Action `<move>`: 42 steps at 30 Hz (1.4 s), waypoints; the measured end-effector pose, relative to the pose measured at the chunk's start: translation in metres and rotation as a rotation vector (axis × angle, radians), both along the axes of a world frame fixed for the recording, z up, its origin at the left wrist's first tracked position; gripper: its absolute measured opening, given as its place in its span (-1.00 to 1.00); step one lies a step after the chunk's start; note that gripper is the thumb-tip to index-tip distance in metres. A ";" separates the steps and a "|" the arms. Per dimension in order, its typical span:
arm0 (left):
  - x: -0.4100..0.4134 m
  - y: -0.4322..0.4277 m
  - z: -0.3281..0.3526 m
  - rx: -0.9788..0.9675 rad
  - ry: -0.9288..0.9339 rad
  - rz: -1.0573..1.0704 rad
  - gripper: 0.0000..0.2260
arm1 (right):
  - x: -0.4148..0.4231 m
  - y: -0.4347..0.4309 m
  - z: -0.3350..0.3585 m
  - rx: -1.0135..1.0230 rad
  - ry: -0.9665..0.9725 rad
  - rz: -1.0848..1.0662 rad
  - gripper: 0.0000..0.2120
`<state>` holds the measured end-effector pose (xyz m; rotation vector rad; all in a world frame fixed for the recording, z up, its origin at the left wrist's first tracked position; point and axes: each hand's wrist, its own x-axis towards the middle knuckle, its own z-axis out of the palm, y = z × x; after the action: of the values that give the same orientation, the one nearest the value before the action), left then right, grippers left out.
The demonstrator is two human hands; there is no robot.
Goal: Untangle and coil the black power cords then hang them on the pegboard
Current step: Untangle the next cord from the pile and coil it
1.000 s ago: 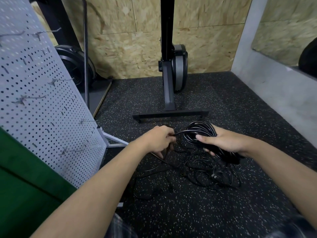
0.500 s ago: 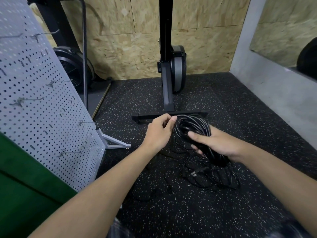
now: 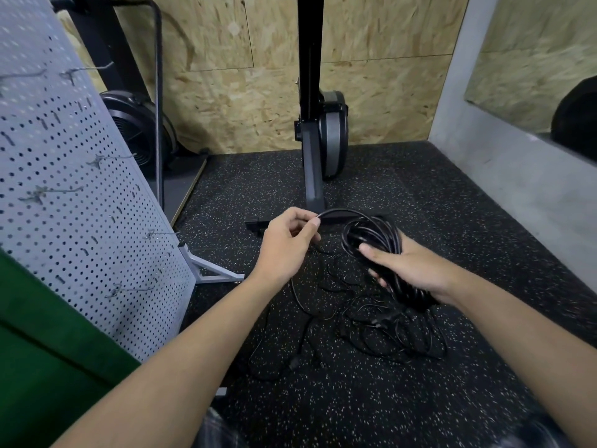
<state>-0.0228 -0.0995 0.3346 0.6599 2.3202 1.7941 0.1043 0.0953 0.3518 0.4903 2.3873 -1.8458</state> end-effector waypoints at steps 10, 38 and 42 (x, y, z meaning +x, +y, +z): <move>0.029 0.014 0.014 0.221 -0.119 -0.019 -0.85 | -0.021 -0.032 0.002 -0.089 0.176 -0.335 -0.39; 0.033 0.010 -0.024 -0.307 -0.188 -0.546 -0.86 | -0.023 -0.004 0.009 -0.539 0.317 -0.365 -0.56; 0.044 0.027 -0.047 -0.273 -0.172 -0.545 -0.83 | -0.017 -0.007 0.013 -0.670 0.382 -0.303 -0.53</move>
<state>0.0212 -0.0726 0.2873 0.9340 1.9661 1.2174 0.0878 0.0882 0.3645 0.4708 1.7382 -2.9170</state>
